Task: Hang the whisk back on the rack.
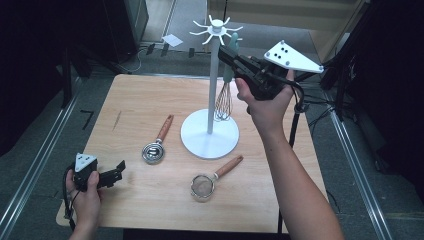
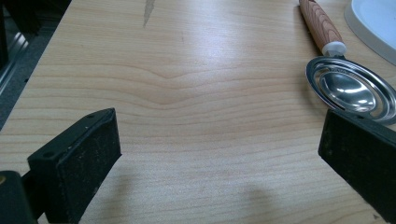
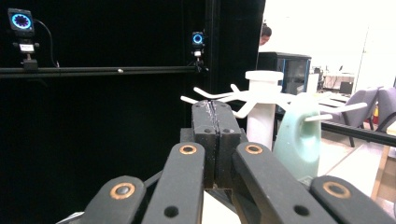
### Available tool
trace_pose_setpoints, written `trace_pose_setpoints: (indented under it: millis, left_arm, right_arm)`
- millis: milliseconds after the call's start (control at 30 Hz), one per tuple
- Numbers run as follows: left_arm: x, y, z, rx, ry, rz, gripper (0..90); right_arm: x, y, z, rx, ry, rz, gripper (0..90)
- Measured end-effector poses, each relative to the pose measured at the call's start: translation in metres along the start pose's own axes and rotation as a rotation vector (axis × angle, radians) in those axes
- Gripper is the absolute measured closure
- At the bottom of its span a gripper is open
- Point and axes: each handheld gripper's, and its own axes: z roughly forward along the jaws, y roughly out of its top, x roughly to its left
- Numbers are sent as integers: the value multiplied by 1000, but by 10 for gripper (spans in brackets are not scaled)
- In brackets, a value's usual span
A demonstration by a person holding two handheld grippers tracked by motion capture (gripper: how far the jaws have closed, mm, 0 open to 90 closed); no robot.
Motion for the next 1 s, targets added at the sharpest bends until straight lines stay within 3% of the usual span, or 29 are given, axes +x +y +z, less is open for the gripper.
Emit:
trace_pose_setpoints:
  millis: [500,667,900,1000]
  left_arm:
    - [-1,0,0,1,3,0,0]
    - [0,0,0,0,3,-1,0]
    - [0,0,0,0,1,0,0]
    - [0,0,0,1,0,0,0]
  right_arm:
    - [-8,1,-8,-6,-31,5,900]
    - [-11,-1,-6,2,-66,-5,900]
    - [-18,-1,-4,3,-104,9,900]
    - [-20,-2,-2,9,-97,22,900]
